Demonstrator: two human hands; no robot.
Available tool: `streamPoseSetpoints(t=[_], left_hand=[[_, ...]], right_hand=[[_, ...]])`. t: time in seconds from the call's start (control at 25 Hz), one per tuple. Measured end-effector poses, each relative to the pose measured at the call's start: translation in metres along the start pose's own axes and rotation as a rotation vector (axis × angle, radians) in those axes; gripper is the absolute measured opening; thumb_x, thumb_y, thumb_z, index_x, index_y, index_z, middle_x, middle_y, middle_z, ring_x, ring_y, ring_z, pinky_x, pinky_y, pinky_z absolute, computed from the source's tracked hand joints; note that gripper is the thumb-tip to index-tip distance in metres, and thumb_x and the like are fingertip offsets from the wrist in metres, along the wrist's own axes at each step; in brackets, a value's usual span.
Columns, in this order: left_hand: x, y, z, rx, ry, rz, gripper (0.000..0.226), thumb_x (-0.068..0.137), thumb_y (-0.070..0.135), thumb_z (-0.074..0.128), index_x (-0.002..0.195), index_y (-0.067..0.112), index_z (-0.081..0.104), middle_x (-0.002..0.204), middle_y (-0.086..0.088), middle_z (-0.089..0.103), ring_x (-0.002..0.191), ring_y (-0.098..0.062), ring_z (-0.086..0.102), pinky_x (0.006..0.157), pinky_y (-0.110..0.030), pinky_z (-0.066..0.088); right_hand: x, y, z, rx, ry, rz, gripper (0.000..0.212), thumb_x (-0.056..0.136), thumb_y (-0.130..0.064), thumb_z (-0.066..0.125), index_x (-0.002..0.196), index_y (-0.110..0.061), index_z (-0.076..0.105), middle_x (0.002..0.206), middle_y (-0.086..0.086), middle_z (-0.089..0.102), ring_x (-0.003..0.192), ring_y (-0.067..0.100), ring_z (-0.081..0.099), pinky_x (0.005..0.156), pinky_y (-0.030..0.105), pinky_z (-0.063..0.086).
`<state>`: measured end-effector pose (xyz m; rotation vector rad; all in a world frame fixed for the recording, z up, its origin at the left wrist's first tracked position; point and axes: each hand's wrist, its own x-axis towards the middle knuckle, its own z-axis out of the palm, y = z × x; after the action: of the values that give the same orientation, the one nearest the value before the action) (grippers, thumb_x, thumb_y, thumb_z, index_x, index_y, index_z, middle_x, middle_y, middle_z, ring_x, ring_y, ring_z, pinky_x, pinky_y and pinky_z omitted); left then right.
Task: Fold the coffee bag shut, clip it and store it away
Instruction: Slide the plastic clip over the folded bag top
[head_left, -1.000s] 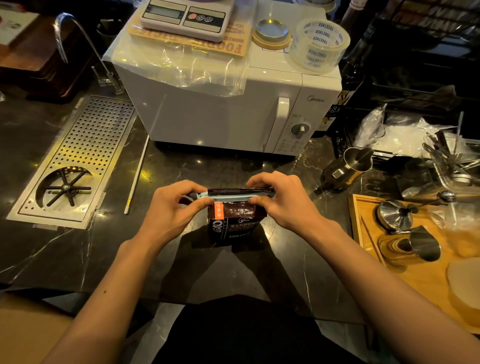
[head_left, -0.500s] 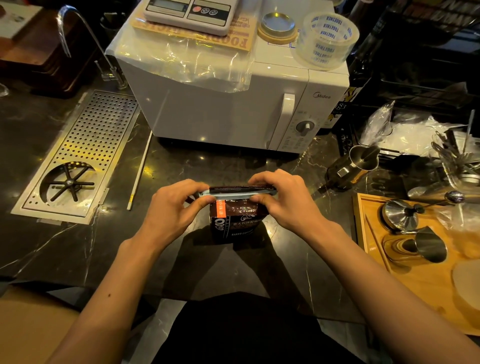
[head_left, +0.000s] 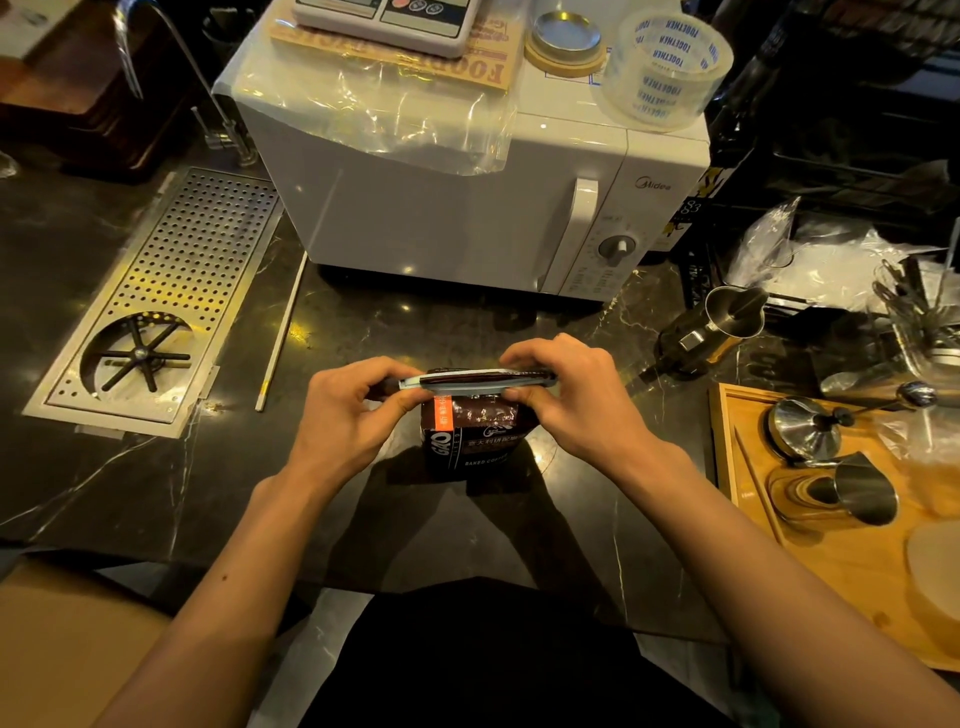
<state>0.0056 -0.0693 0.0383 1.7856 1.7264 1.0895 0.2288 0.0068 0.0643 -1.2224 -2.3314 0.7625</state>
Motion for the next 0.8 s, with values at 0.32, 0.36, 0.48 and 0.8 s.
streamPoseSetpoints(t=[0.32, 0.36, 0.48, 0.8], left_hand=[[0.009, -0.003, -0.006, 0.11, -0.159, 0.062, 0.022, 0.082, 0.033, 0.071, 0.098, 0.02, 0.065, 0.094, 0.011, 0.061, 0.088, 0.001, 0.058, 0.075, -0.009, 0.047], [0.011, -0.003, -0.005, 0.11, -0.157, 0.059, 0.023, 0.082, 0.032, 0.072, 0.1, 0.019, 0.067, 0.094, 0.008, 0.062, 0.087, -0.002, 0.058, 0.076, -0.008, 0.046], [0.014, 0.0, -0.001, 0.11, -0.128, 0.052, 0.02, 0.08, 0.027, 0.074, 0.097, 0.016, 0.072, 0.087, 0.004, 0.062, 0.083, -0.003, 0.057, 0.072, -0.008, 0.043], [0.02, -0.005, -0.006, 0.138, -0.125, 0.056, 0.017, 0.076, 0.023, 0.079, 0.091, 0.014, 0.075, 0.076, 0.002, 0.063, 0.079, -0.004, 0.056, 0.07, -0.004, 0.039]], right_hand=[[0.001, 0.0, -0.001, -0.003, -0.018, 0.015, 0.027, 0.08, -0.013, 0.077, 0.105, -0.017, 0.07, 0.098, -0.001, 0.072, 0.089, 0.015, 0.059, 0.079, 0.038, 0.053], [0.002, -0.001, -0.001, -0.001, -0.02, 0.014, 0.026, 0.08, -0.013, 0.077, 0.105, -0.017, 0.07, 0.098, -0.002, 0.072, 0.089, 0.014, 0.059, 0.079, 0.038, 0.052], [0.002, 0.0, -0.002, -0.006, -0.021, 0.01, 0.027, 0.08, -0.015, 0.077, 0.105, -0.017, 0.069, 0.098, -0.003, 0.072, 0.088, 0.014, 0.058, 0.079, 0.039, 0.052], [0.016, -0.02, -0.001, -0.228, -0.195, -0.121, 0.031, 0.089, -0.039, 0.063, 0.117, -0.024, 0.061, 0.11, -0.005, 0.062, 0.104, 0.014, 0.055, 0.084, 0.034, 0.049]])
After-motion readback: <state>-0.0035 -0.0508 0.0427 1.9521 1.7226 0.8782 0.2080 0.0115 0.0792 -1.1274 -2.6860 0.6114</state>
